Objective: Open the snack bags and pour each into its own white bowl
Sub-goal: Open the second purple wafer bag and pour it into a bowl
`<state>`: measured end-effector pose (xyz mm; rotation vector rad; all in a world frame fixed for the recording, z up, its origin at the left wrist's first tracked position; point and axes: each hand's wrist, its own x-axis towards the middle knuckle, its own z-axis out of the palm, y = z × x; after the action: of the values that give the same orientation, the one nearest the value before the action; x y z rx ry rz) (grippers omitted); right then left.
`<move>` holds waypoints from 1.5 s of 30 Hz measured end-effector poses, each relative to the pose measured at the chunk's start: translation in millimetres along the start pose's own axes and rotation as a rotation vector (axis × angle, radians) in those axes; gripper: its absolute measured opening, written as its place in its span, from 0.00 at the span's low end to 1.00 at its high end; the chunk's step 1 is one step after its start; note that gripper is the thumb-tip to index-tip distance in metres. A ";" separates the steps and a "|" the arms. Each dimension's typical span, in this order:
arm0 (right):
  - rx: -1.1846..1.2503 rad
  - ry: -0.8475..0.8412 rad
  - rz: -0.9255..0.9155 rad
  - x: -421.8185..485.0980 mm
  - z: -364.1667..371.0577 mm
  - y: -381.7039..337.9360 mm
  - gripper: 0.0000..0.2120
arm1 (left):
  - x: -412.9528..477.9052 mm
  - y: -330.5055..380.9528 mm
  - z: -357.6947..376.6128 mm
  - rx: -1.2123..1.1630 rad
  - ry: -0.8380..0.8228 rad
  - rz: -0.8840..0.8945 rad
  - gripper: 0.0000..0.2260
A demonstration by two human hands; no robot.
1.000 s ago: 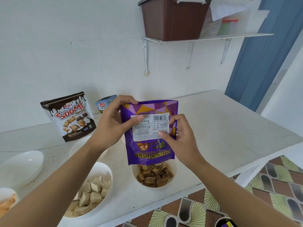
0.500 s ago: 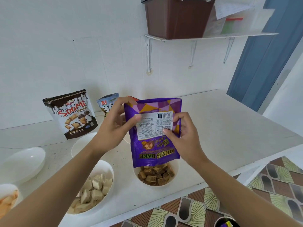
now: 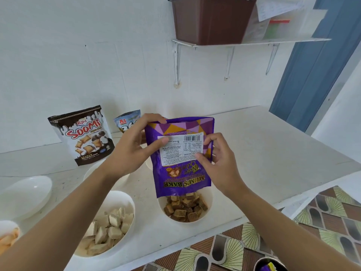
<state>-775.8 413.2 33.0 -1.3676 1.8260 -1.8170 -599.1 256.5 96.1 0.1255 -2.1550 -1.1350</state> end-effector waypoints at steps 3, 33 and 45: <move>-0.023 -0.008 0.046 -4.9 2.1 5.9 0.12 | -2.9 -10.5 0.2 0.131 -0.050 0.059 0.08; -0.133 -0.088 0.005 -7.9 2.0 14.5 0.11 | -11.7 -25.5 -22.5 0.317 -0.241 -0.082 0.09; 0.254 0.014 0.297 -7.0 -0.4 10.2 0.23 | -40.5 -39.3 -27.3 0.246 0.083 -0.182 0.13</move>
<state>-776.9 416.4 21.1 -0.9413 1.6327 -1.8257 -560.3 228.9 55.2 0.4788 -2.2357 -0.9390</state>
